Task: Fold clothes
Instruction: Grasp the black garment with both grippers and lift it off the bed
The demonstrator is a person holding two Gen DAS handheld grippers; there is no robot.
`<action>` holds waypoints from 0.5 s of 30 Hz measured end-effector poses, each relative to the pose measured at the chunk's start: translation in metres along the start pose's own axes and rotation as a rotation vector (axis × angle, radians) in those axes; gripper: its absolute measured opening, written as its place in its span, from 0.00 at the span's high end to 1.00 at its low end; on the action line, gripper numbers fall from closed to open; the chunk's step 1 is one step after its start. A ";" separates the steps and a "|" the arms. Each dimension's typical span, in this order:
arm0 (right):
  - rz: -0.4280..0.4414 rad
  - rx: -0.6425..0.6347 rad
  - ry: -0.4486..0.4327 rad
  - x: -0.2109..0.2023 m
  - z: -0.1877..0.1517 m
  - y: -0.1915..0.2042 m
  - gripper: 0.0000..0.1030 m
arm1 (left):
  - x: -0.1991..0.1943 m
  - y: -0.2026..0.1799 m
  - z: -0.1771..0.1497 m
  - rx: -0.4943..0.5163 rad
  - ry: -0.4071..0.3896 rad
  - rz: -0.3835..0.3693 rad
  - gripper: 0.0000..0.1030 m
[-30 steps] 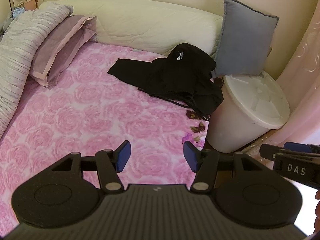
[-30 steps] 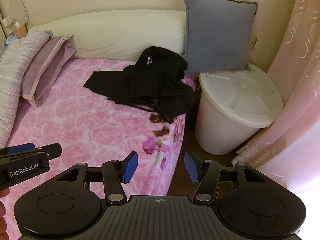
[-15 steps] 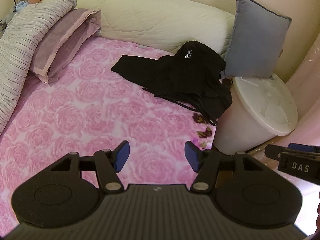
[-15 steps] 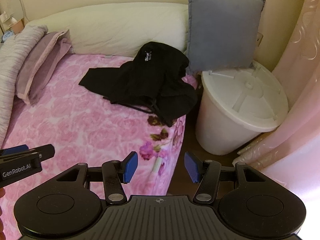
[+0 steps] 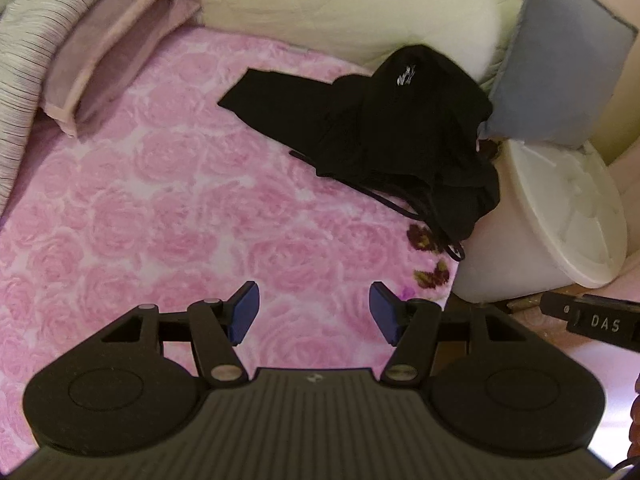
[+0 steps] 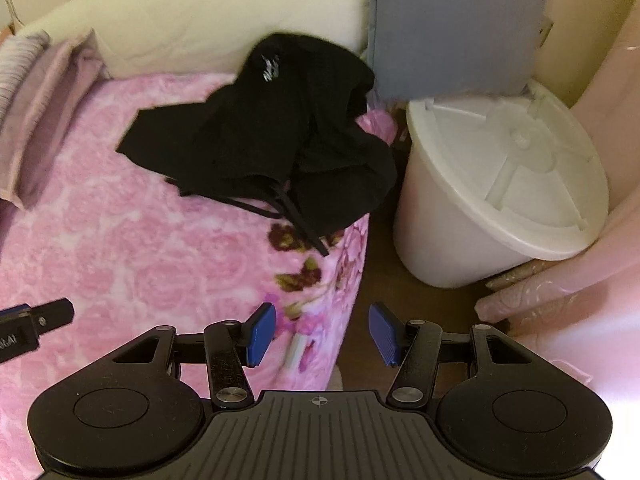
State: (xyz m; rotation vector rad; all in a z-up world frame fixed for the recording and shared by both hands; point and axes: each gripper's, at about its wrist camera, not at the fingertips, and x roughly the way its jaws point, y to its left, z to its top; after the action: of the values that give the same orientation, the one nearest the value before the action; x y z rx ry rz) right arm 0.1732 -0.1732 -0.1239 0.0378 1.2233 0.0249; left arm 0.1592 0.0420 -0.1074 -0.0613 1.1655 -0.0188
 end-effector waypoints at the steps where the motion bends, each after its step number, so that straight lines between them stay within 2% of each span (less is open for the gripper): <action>1: -0.004 -0.002 0.018 0.011 0.007 -0.003 0.46 | 0.010 -0.002 0.007 0.003 0.012 0.005 0.45; 9: -0.031 -0.025 0.096 0.073 0.069 -0.018 0.46 | 0.081 -0.017 0.061 0.027 0.094 0.032 0.45; 15: -0.005 -0.032 0.110 0.104 0.115 -0.013 0.46 | 0.119 -0.015 0.099 0.034 0.117 0.042 0.45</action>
State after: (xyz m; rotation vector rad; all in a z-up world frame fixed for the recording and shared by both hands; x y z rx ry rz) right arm 0.3167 -0.1840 -0.1832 0.0055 1.3331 0.0422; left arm 0.2971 0.0253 -0.1772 -0.0063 1.2829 -0.0052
